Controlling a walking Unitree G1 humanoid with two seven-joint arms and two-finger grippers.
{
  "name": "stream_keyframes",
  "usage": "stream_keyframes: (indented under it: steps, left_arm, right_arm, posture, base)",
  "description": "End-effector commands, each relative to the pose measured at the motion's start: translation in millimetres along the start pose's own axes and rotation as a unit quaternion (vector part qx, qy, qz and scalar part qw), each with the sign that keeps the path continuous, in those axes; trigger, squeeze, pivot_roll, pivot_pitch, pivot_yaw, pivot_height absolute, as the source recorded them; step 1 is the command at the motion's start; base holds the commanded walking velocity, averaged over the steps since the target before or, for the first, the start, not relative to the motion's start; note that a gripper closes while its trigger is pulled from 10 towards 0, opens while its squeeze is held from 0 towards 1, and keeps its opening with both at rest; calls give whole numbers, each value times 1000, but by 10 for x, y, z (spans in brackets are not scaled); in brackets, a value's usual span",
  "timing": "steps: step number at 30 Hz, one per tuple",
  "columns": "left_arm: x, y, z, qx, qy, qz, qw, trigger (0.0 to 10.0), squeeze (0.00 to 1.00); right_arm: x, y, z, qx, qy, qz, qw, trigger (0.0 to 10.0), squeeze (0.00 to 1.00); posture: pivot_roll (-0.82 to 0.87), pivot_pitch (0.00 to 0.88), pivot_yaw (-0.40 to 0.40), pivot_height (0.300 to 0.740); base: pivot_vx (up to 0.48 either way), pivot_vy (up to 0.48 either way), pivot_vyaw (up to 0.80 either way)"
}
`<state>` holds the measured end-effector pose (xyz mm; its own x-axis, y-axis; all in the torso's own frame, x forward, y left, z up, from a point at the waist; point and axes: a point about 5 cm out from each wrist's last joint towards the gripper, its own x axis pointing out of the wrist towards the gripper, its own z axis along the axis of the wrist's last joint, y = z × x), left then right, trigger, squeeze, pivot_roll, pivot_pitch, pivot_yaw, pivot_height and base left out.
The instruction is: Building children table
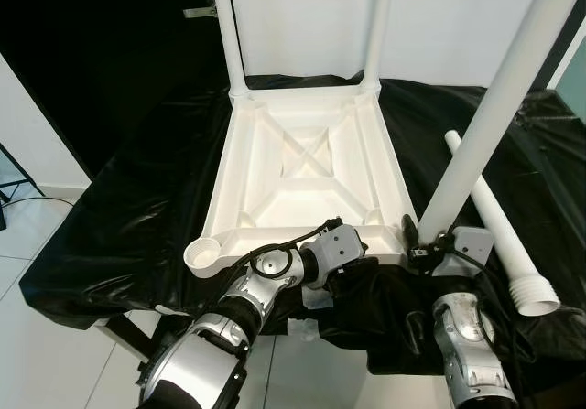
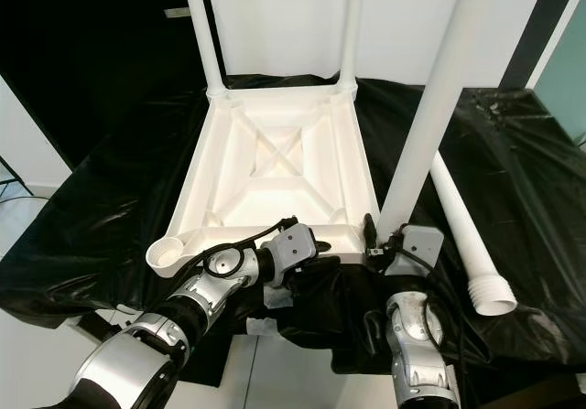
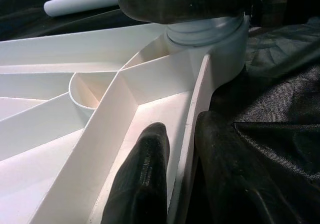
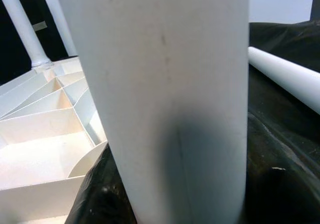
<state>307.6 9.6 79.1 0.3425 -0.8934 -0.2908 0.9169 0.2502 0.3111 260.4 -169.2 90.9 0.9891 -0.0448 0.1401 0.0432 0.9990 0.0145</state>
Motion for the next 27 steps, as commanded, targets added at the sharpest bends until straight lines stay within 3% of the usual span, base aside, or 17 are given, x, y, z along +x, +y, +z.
stream_keyframes:
  steps: [1, 2, 3, 4, 5, 7, 8, 13, 14, 15, 23, 27]
  left_arm:
    - [-64, -186, -326, -37, 75, -17, 996, 10000, 0]
    - [-66, -182, -325, -36, 75, -17, 996, 10000, 0]
    - [-68, -177, -323, -36, 74, -16, 996, 10000, 0]
    - [-70, -173, -321, -36, 74, -16, 997, 10000, 0]
    - [-74, -170, -323, -36, 74, -15, 997, 10000, 0]
    - [-77, -169, -325, -36, 74, -15, 997, 10000, 0]
    - [-87, -174, -335, -36, 75, -16, 996, 10000, 0]
    - [-120, -170, -365, -35, 78, -15, 996, 10000, 0]
    - [-128, -166, -370, -36, 79, -14, 996, 10000, 0]
    - [-135, -163, -375, -36, 79, -13, 996, 10000, 0]
    - [-133, -167, -375, -37, 79, -12, 996, 10000, 0]
    - [-117, -183, -370, -39, 77, -11, 996, 10000, 0]
  right_arm:
    - [-102, 182, -201, 11, 53, 32, 998, 0, 0]
    - [-93, 187, -199, 10, 53, 34, 998, 0, 0]
    - [-75, 176, -192, 8, 53, 34, 998, 4235, 0]
    - [-63, 168, -188, 7, 54, 33, 998, 4235, 0]
    - [-47, 156, -183, 6, 53, 32, 998, 10000, 0]
    - [-37, 154, -182, 5, 52, 29, 998, 10000, 0]
    - [-21, 153, -169, 5, 46, 32, 998, 10000, 1000]
    - [-2, 180, -153, -23, 32, 64, 997, 10000, 1000]
    - [-4, 179, -151, -38, 31, 85, 995, 10000, 624]
    - [-17, 165, -148, -55, 31, 132, 989, 10000, 0]
    - [-33, 110, -128, -68, 35, 184, 980, 10000, 0]
    - [-25, -24, -95, -80, 50, 237, 967, 10000, 0]
  posture:
    - [-122, 0, 55, 740]
    - [-119, 0, 53, 740]
    - [-117, 0, 53, 740]
    - [-116, 0, 53, 740]
    - [-114, 0, 55, 740]
    - [-114, 0, 55, 740]
    - [-107, 0, 60, 740]
    - [-87, 0, 68, 740]
    - [-85, 0, 68, 740]
    - [-82, 0, 67, 740]
    - [-78, 0, 60, 740]
    - [-82, 0, 44, 740]
  base:
    - [0, 0, 0]
    - [0, 0, 0]
    - [0, 0, 0]
    - [0, 0, 0]
    - [0, 0, 0]
    - [0, 0, 0]
    - [0, 0, 0]
    - [0, 0, 0]
    - [0, 0, 0]
    - [0, 0, 0]
    - [0, 0, 0]
    - [0, 0, 0]
